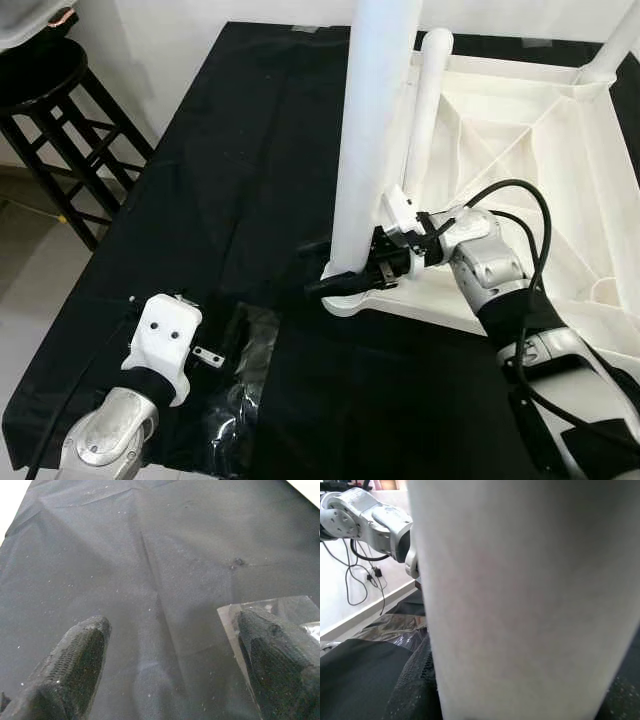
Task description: Building children table
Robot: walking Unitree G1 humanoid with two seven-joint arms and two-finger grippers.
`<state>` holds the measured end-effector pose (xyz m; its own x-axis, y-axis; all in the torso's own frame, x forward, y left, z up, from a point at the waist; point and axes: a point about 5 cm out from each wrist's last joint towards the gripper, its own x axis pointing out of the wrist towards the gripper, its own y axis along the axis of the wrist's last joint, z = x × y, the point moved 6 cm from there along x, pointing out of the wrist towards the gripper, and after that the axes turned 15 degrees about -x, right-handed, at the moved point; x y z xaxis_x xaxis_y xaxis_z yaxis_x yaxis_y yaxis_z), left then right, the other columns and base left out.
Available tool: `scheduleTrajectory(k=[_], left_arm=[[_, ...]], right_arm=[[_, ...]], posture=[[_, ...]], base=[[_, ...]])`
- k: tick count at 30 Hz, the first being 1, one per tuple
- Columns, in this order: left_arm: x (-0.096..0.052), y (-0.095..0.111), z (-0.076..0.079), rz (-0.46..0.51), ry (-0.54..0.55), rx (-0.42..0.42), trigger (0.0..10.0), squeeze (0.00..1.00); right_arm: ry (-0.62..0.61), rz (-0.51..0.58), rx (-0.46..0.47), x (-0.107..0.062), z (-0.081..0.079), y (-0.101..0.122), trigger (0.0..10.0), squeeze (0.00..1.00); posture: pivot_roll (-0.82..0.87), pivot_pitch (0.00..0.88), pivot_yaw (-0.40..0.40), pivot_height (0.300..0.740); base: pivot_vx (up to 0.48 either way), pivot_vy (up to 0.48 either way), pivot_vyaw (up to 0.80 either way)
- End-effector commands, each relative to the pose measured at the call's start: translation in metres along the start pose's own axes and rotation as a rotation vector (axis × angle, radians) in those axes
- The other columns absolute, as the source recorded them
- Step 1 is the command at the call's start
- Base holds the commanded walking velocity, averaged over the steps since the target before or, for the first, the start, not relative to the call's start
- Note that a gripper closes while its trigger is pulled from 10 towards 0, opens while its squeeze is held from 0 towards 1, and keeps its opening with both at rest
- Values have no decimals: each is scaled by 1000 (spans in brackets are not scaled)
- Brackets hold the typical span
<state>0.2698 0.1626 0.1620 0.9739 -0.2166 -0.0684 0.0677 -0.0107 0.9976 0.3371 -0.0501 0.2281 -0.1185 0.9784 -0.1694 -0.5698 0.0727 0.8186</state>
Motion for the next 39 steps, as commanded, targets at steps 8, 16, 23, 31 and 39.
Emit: scheduleTrajectory(k=[8, 16, 23, 31, 39], left_arm=[[-3, -7, -1, -38, 5, 5, 10000, 0], [2, -7, 1, -18, 10, -18, 10000, 0], [8, -4, 0, 1, -2, -25, 10000, 0], [23, 22, -7, 84, -72, 0, 10000, 0], [45, 75, -7, 215, -173, -7, 10000, 0]], right_arm=[[-30, -150, 151, 7, -30, -48, 10000, 0], [-761, -463, 453, 15, -59, -82, 10000, 0], [-1186, -503, 565, 43, -73, -72, 10000, 0], [-1140, -585, 493, 55, -67, -75, 10000, 0], [-1209, -630, 491, 51, -61, -71, 10000, 0]], posture=[[159, 342, 22, 740], [99, 322, -28, 740], [104, 299, 21, 740], [105, 262, 15, 740], [110, 234, 23, 740]], base=[[0, 0, 0], [0, 0, 0], [0, 0, 0], [0, 0, 0], [0, 0, 0]])
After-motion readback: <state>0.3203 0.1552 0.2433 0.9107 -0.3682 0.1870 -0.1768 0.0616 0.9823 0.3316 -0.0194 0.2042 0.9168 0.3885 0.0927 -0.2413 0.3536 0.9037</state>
